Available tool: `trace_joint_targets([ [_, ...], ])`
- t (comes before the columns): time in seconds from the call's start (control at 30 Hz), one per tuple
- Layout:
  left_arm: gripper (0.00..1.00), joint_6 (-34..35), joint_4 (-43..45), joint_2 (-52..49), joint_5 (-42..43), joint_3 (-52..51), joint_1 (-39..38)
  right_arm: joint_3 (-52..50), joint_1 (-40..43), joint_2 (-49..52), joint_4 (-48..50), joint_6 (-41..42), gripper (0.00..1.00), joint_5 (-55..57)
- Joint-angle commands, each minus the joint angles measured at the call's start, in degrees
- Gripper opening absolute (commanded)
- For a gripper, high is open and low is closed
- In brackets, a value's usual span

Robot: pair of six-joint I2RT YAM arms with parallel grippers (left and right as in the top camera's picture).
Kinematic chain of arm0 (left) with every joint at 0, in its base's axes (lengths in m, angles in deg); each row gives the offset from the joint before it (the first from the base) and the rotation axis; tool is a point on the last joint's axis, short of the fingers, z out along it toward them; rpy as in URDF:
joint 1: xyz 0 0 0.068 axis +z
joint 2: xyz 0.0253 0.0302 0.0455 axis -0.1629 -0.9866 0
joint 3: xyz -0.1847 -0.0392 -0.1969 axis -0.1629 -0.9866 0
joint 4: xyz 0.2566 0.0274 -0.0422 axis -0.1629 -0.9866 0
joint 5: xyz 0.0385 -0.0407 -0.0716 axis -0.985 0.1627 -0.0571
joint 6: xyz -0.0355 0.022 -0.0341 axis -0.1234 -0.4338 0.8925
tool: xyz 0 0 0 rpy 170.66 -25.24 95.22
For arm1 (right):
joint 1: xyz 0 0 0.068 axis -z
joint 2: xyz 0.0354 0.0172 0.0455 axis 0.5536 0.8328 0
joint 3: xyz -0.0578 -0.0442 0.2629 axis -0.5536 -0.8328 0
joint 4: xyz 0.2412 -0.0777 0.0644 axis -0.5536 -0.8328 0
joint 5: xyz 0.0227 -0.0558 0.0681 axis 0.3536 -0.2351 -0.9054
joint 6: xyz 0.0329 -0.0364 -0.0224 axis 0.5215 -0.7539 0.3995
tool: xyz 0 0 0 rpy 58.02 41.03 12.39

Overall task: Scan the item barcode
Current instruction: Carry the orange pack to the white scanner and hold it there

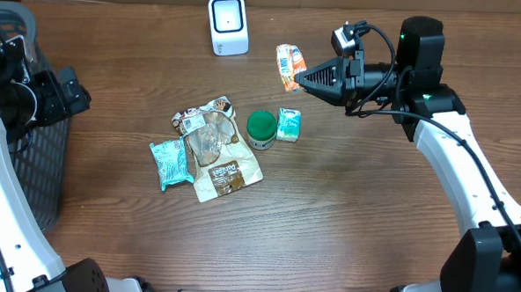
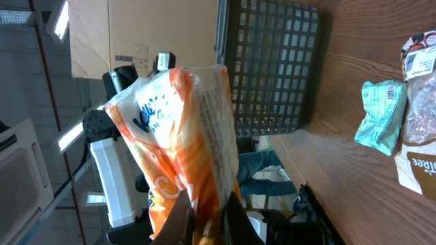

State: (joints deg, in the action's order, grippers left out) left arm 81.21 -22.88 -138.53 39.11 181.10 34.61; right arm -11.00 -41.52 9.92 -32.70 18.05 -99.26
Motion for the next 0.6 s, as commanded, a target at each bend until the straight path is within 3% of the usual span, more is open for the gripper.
trace_joint_targets([
  [0.0,1.00,-0.9,-0.2,-0.5,0.9,1.2,0.0,0.2,0.0,-0.2,0.4,-1.3,0.04,-0.1],
  [0.2,1.00,-0.9,-0.2,-0.5,0.9,1.2,0.0,0.2,-0.8,-0.2,-2.4,-11.4,0.04,0.2],
  [0.57,1.00,-0.9,-0.2,-0.5,0.9,1.2,0.0,3.3,-2.9,-0.2,-8.5,-16.9,0.04,15.9],
])
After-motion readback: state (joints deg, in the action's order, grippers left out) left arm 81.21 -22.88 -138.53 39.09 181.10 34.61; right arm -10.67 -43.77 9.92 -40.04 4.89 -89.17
